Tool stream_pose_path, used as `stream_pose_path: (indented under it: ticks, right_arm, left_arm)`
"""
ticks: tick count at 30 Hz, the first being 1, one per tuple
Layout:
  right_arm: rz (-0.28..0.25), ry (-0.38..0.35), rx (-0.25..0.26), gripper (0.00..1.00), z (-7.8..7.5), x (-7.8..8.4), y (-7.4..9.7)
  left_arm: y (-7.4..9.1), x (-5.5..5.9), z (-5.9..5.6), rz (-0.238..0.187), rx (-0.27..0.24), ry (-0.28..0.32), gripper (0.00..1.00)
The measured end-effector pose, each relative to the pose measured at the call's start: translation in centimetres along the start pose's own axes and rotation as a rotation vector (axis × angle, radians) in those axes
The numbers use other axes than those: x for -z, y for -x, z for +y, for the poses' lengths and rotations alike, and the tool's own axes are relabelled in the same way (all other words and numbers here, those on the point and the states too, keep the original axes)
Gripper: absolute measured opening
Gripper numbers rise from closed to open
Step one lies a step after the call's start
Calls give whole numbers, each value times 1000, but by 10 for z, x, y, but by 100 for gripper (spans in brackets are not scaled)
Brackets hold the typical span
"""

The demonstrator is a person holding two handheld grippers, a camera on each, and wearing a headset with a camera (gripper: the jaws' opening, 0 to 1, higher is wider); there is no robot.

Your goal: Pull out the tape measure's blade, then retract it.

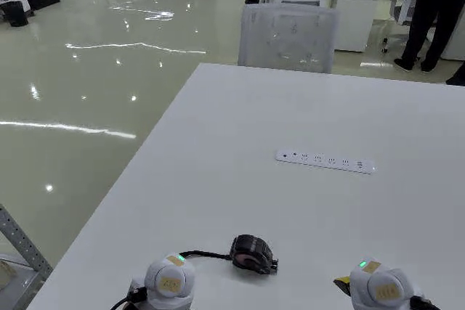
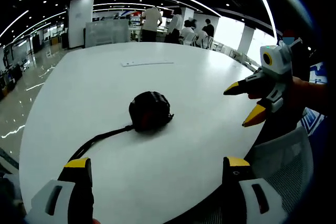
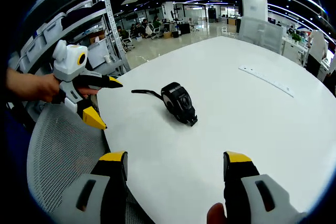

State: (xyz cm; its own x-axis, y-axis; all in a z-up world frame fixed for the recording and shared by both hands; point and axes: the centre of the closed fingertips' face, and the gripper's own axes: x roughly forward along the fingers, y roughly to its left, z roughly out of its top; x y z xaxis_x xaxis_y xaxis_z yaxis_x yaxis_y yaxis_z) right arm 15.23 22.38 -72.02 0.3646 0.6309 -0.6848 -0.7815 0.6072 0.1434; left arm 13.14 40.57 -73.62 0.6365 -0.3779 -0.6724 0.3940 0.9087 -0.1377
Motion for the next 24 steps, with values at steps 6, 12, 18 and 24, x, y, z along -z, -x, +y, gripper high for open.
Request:
stream_pose_path:
  ticks: [6, 12, 18, 24]
  right_arm:
    - [-15, -18, 18, 83, 3, 5, 23]
    - [-9, -27, 42, 88, 10, 15, 42]
    - [-13, -55, 55, 97, 22, 22, 56]
    - [-26, -86, 71, 100, 32, 24, 68]
  left_arm:
    - [19, 7, 5, 1, -5, -29, 100]
    - [34, -4, 8, -20, -5, -43, 100]
    - [54, -7, 13, -41, 0, -70, 100]
    - [75, -1, 21, -46, 12, -101, 100]
